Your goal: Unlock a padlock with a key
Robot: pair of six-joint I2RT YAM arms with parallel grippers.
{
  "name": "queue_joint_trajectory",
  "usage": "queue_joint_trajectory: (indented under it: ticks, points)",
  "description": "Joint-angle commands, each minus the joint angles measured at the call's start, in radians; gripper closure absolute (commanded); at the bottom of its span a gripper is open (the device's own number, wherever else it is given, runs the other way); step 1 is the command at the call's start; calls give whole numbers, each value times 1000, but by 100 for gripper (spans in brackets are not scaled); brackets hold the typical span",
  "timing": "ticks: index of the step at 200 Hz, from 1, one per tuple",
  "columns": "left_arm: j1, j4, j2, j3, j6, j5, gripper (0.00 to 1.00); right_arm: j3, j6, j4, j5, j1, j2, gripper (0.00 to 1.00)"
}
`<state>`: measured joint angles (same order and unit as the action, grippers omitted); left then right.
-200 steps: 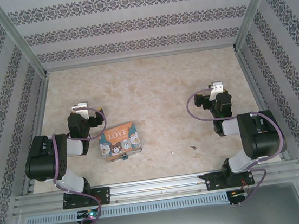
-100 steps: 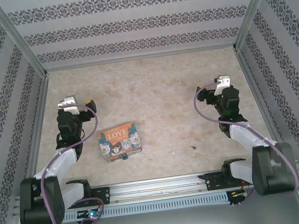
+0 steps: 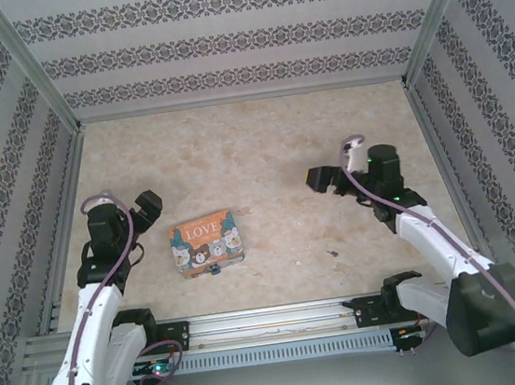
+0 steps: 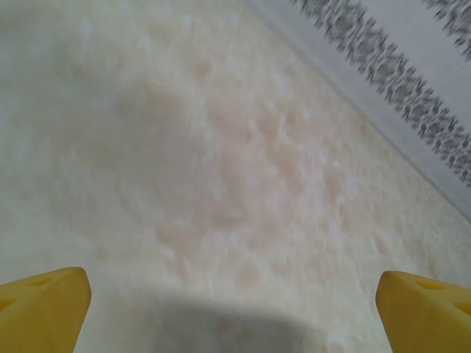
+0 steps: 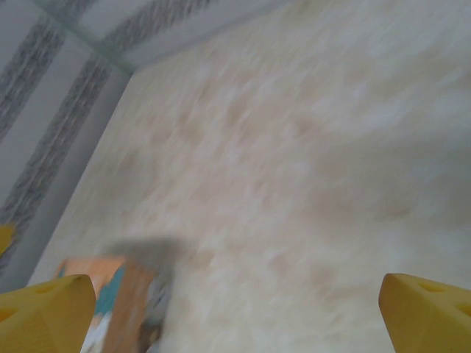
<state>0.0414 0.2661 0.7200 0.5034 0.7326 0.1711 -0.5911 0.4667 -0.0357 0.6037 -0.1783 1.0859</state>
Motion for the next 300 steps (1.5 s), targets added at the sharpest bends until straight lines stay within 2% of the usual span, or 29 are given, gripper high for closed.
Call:
queue_joint_trajectory:
  ticks: [1, 26, 51, 81, 123, 175, 223, 300]
  points:
    - [9, 244, -54, -17, 130, 127, 0, -44, 1, 107, 121, -119, 64, 2]
    - [4, 277, -94, -25, 152, 212, 0, -90, -7, 126, 100, -265, 179, 2]
    - [-8, 286, -96, -46, 163, 242, 1, -152, -3, 123, 96, -382, 301, 2]
    - [-17, 257, -74, -81, 166, 277, 0, -210, 12, 99, 56, -477, 411, 2]
    - [-60, 155, 1, -112, 169, 319, 0, -283, 26, 73, 33, -552, 533, 2]
    - [-193, 46, 81, -110, 199, 278, 0, -366, 46, 54, 39, -572, 642, 2]
    - [-251, -33, 199, -48, 191, 267, 0, -385, 71, 19, 65, -567, 663, 2]
    - [-379, -180, 583, 195, 132, 268, 0, -333, 99, -3, 58, -482, 606, 8]
